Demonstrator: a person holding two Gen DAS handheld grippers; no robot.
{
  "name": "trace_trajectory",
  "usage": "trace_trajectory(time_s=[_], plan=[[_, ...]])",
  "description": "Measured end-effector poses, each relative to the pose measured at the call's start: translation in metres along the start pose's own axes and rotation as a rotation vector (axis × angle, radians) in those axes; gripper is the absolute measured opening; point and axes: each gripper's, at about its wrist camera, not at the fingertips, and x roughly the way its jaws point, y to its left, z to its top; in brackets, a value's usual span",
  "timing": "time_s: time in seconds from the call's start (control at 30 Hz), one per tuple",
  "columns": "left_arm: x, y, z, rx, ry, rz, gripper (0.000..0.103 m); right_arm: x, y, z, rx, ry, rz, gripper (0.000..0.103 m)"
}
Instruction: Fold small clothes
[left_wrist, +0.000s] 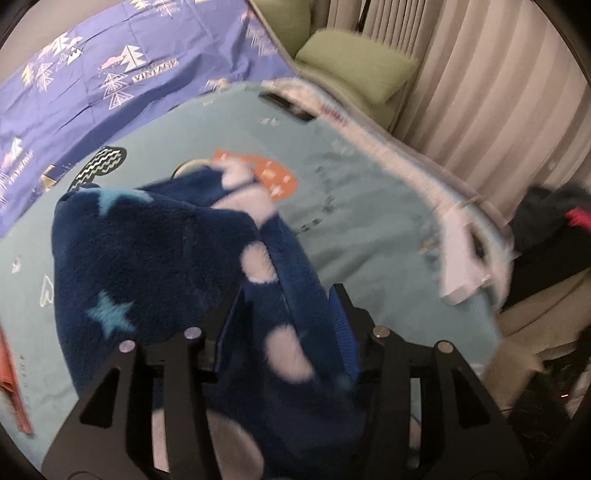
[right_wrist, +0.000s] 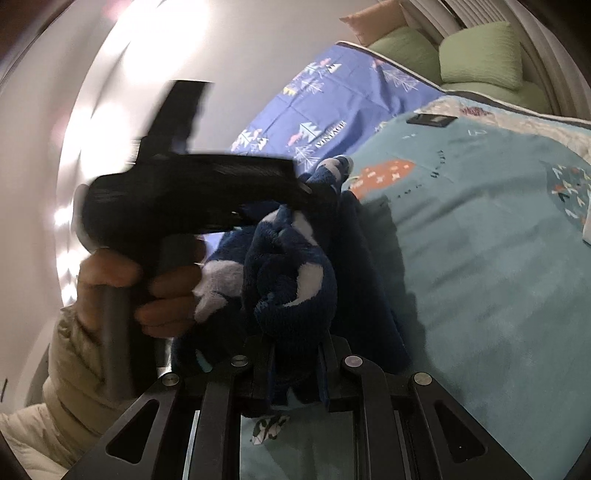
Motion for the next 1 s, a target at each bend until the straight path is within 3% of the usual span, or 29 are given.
trace_trajectory(time_s=[0.13,0.23,0.3,0.37,0.43,0.57,0.73,0.83,0.93,1.0], plan=[[-0.047,0.004,-0.022,0.062,-0.137,0.081,0.05,-0.004,0.004,-0.002,-0.041,0.005,-0.058,0.031],[-0.065,0.015,-0.051,0.091,-0.193,0.154,0.051,-0.007,0.017,-0.004,-0.112,-0.002,-0.121,0.033],[-0.066,0.023,-0.068,0.097,-0.188,0.187,0.051,-0.009,0.024,-0.003,-0.135,-0.002,-0.163,0.039],[-0.055,0.032,-0.086,0.097,-0.146,0.211,0.051,-0.015,0.025,-0.002,-0.137,-0.011,-0.201,0.053],[-0.047,0.037,-0.101,0.099,-0.137,0.228,0.051,-0.021,0.026,0.001,-0.144,-0.02,-0.22,0.058],[-0.05,0.034,-0.119,0.114,-0.204,0.267,0.051,-0.034,0.034,0.006,-0.182,-0.045,-0.268,0.06],[-0.054,0.033,-0.122,0.112,-0.219,0.278,0.051,-0.046,0.072,0.006,-0.366,-0.17,-0.454,0.06],[-0.061,0.03,-0.125,0.105,-0.23,0.262,0.051,-0.049,0.088,0.012,-0.433,-0.219,-0.448,0.056],[-0.07,0.023,-0.131,0.125,-0.26,0.258,0.051,-0.041,0.095,0.019,-0.454,-0.187,-0.404,0.026],[-0.073,0.02,-0.136,0.138,-0.27,0.244,0.051,-0.032,0.096,0.021,-0.447,-0.15,-0.352,0.017]])
